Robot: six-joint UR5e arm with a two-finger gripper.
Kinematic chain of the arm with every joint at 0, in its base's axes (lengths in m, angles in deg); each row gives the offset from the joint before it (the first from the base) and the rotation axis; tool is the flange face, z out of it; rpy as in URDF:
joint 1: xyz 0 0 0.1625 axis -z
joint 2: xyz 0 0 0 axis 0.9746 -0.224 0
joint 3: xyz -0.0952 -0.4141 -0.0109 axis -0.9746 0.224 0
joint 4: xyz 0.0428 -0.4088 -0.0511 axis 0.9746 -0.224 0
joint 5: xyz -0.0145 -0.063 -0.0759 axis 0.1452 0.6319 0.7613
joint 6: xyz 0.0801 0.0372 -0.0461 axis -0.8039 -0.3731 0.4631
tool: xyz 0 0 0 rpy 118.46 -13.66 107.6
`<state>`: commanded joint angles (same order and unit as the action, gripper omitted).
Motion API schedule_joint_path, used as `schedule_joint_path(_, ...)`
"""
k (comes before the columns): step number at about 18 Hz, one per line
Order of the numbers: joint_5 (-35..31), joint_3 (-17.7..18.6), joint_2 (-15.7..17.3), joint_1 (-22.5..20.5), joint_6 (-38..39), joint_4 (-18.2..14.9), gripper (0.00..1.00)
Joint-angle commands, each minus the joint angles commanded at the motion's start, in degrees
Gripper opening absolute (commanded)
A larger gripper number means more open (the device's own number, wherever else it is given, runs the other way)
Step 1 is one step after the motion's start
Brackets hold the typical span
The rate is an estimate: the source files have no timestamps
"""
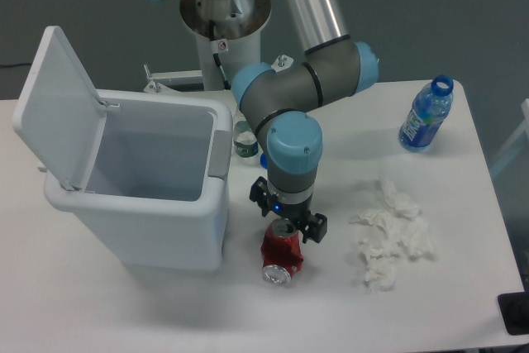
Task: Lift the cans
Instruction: 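Close the gripper around the crushed red can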
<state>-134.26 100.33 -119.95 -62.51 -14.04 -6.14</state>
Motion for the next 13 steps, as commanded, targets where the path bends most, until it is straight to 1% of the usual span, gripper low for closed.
schedule_joint_path(7, 0.09, 0.09, -0.53, 0.00, 0.26, 0.00, 1.00)
schedule_joint_path(13, 0.09, 0.97, -0.62, 0.09, 0.26, 0.00, 1.00)
